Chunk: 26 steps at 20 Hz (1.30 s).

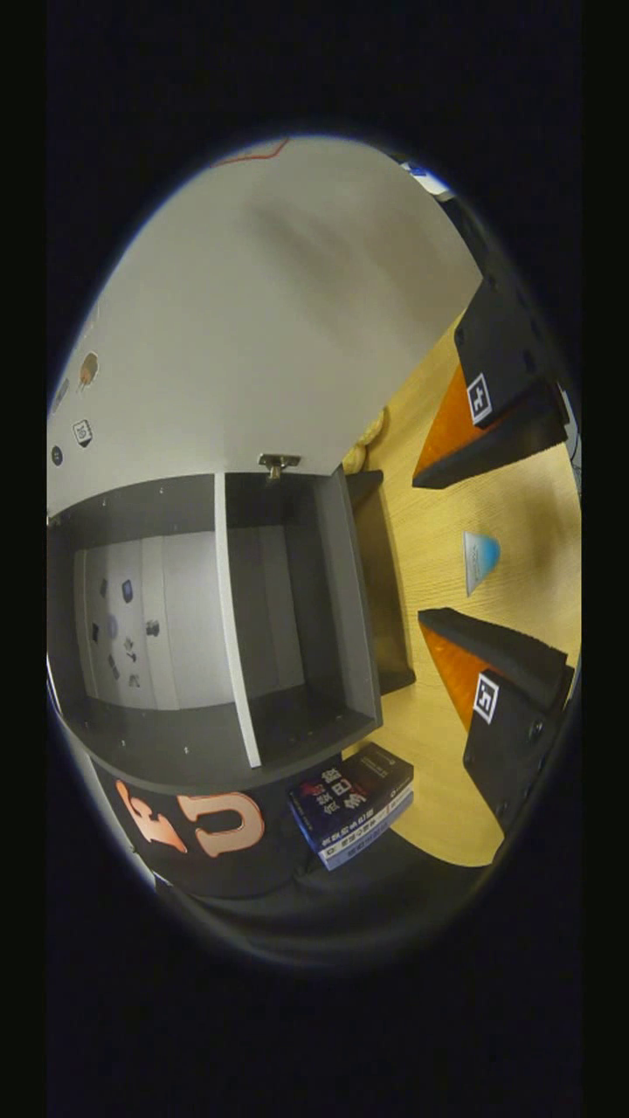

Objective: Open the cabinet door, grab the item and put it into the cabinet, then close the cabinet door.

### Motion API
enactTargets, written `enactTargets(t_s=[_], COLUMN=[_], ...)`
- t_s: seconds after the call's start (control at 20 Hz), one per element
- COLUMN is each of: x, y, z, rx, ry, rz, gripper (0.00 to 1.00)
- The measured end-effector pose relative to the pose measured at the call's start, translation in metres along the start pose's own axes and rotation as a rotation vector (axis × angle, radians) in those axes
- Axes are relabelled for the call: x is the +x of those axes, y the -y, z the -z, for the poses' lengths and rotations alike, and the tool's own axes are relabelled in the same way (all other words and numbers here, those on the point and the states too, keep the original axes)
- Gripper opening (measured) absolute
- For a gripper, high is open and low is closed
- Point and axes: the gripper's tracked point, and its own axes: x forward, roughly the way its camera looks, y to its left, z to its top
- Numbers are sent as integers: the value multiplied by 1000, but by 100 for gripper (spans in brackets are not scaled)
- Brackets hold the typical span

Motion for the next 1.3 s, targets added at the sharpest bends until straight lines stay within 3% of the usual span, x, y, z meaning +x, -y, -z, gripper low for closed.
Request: enactTargets(t_s=[0.45, 0.6, 1.0, 1.3], x=[49, 57, 48, 21], y=[-7, -5, -8, -21], z=[61, 72, 60, -2], rx=[-10, -9, -2, -28], ry=[-150, -180, -191, -130], rz=[-19, -15, -24, -55], gripper=[86, 71, 65, 65])
